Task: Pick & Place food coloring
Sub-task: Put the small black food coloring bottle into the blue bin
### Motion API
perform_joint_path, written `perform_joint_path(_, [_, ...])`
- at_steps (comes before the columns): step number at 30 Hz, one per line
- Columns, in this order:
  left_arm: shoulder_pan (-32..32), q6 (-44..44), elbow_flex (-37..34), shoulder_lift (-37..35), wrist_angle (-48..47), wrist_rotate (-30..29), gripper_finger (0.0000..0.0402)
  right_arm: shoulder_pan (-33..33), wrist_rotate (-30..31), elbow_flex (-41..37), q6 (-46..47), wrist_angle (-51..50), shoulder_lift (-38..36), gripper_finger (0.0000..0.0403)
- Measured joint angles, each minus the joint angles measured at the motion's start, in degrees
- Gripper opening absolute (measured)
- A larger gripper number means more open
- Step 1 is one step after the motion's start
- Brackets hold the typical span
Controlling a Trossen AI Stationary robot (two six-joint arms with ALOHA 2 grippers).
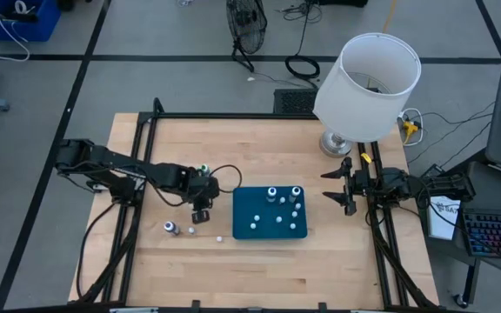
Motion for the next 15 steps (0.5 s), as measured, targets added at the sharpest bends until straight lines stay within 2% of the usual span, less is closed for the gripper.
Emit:
perform_joint_path(4, [-2.3,2.2,8.6,0.8,-0.9,-0.5,0.0067,0.0,0.0,0.0,0.0,0.0,0.0,0.0263])
perform_joint_path(8, [-3.3,7.8,17.8,3.7,-3.5,-3.8,0.0067,0.0,0.0,0.0,0.0,0.0,0.0,0.0263])
perform_joint_path(11, [-2.9,11.5,22.7,8.9,-6.3,-4.6,0.0067,0.0,0.0,0.0,0.0,0.0,0.0,0.0263])
perform_joint_path(15, [-2.7,16.7,27.3,18.0,-6.7,-2.1,0.0067,0.0,0.0,0.0,0.0,-0.1,0.0,0.0263])
